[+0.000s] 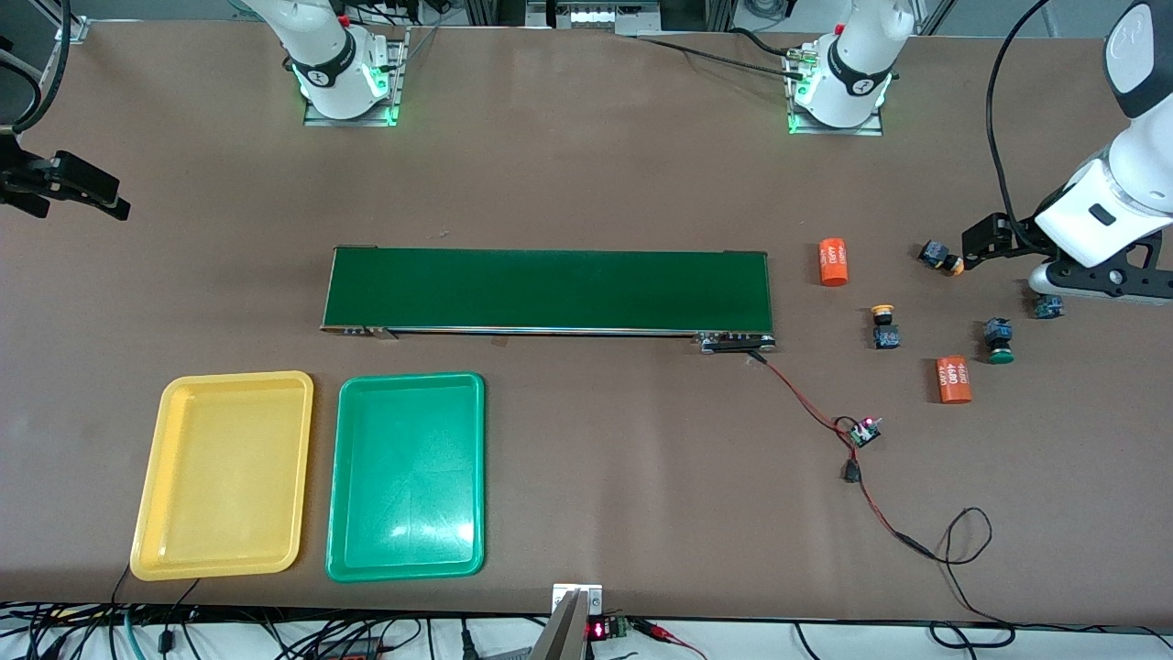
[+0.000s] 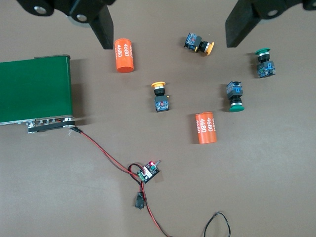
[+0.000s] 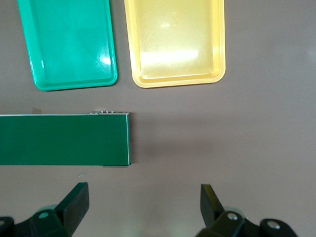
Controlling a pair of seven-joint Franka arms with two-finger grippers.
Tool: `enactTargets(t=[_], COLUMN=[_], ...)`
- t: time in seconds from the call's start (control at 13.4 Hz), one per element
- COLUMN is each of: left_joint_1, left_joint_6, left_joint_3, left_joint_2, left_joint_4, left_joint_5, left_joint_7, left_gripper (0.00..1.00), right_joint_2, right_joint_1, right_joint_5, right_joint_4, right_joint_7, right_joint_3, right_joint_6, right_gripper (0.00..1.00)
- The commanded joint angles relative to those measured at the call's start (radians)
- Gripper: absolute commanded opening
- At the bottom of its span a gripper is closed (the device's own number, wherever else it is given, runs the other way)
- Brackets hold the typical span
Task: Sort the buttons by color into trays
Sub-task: 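Reach down and grasp the green-cap button with the left gripper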
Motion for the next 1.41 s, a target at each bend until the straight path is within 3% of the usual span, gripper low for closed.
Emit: enactTargets(t=[0.0,0.67,0.97,1.34], left_joint_1=[-0.006,-0.013,0.000,0.066], left_joint_6=[-0.017,-0.023,-0.088,-0.083], left_joint_3=[0.000,0.000,0.003,0.008], left_joint_2=[-0.002,0.006,0.098,0.183], left_joint_4=[0.007,0.010,0.091,0.090], left_joint_5=[0.021,0.018,0.013,0.021], left_joint_7=[0.005,0.001,0.002,0.010], left_gripper=[1.00,1.00,1.00,1.00], right_joint_2=[-0.015,-0.015,-0.013,-0.013], right_joint_1=[0.003,0.004,0.003,0.004], right_joint_5=[-0.017,-0.018,-0.020,-0.023], right_joint_4=[-0.010,-0.010,-0.011,-0.011], right_joint_7=[-0.001,-0.005,-0.007,-0.005], right_joint_3=[0.003,0.003,0.001,0.001], right_joint_6=[0.006,0.003,0.003,0.006], right_gripper=[1.00,1.00,1.00,1.00])
